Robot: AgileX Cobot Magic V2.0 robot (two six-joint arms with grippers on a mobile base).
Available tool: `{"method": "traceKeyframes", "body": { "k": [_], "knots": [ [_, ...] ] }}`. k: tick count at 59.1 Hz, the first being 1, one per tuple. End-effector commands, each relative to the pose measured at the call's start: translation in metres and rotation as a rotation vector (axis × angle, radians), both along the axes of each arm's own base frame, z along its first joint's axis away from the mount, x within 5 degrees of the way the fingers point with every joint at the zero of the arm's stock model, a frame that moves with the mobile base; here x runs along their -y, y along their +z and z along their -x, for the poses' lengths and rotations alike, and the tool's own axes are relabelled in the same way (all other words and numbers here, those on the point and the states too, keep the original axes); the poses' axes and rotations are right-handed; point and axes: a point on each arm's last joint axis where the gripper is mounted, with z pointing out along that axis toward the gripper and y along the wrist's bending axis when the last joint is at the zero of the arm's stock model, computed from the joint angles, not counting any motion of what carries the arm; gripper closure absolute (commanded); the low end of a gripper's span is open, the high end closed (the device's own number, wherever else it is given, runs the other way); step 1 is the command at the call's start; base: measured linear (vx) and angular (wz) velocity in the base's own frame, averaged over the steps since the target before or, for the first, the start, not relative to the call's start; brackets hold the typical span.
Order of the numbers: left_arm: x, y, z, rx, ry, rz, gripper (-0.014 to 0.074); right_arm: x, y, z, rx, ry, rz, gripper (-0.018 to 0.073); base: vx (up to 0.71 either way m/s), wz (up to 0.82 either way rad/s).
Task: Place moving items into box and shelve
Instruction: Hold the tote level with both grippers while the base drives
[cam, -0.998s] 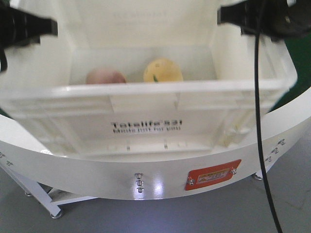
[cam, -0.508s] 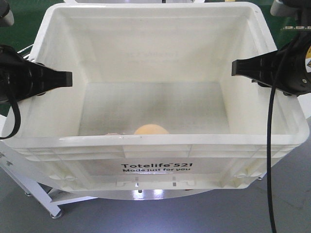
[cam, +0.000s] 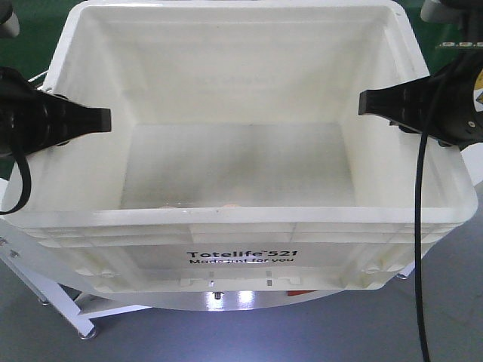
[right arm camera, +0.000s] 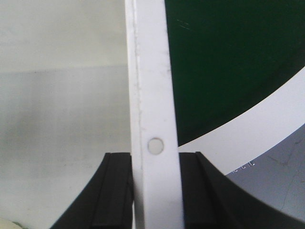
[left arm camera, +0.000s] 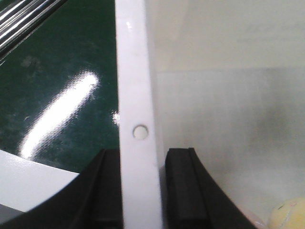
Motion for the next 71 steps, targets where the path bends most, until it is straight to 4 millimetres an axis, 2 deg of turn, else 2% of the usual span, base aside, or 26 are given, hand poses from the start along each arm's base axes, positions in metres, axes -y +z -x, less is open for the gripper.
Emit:
{"method": "traceKeyframes", "body": {
  "k": [1,71],
  "knots": [
    [0.0013,0.0313,0.0007,0.197,-0.056,0.051,0.0488,0.0051,0.025,0.001,0.148,0.026,0.003,0.0571,0.0,0.0],
    [0.0013,0.0313,0.0007,0.197,-0.056,0.051,0.0488,0.0051,0.025,0.001,0.148,0.026,0.003,0.0571,0.0,0.0]
  ]
}}
